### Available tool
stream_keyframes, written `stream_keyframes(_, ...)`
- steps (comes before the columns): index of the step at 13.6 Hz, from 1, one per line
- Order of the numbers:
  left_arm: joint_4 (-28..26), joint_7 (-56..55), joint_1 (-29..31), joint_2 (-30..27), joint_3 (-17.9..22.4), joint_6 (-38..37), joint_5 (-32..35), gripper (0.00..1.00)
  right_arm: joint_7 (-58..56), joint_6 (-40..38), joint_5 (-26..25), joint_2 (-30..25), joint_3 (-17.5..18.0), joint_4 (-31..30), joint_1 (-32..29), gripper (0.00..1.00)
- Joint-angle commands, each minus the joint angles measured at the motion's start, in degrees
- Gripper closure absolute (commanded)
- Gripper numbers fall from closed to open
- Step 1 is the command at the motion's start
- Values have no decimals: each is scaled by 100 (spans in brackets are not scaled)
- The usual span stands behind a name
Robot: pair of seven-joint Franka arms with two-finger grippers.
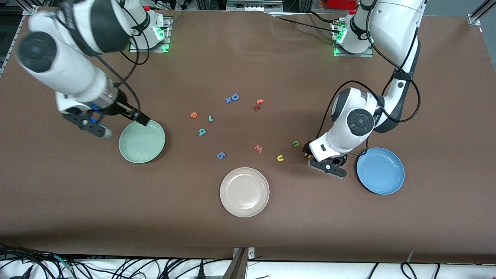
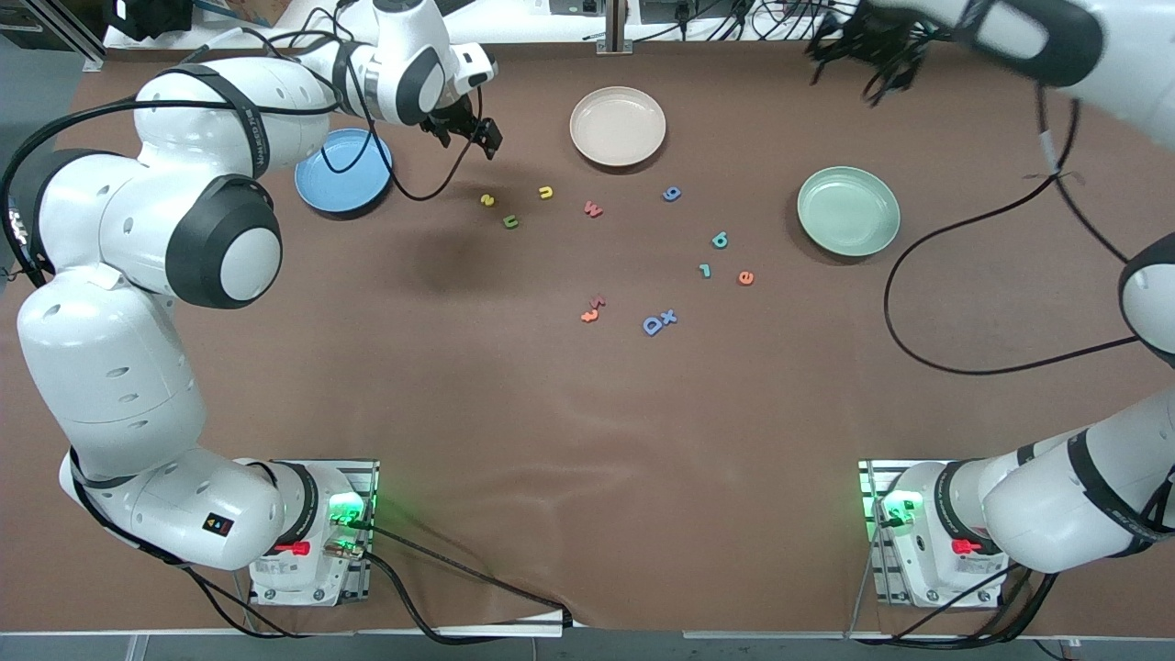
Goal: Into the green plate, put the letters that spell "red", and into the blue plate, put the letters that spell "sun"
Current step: 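Grasp the yellow 2 with the left gripper while the right gripper grasps teal b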
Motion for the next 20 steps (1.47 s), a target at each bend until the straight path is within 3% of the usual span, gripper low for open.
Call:
stream_keyframes(1,-375,-294,-132,-169,51,311,184,0,689,1088,114,221,370,-641,-15,1)
stream_keyframes(7,-743,-505,-264,-37,51,715,193,0,2191,2714,123,1451,916,-949,-15,1)
stream_keyframes(10,-858,-523,-264,15,51,804,465,0,2404,3839,123,1541,1048,-1599,-15,1)
stream_keyframes(20,-788,-821,-396,516,51,1331,465,1,3363,4062,132,1805,1400,-1908,2,5)
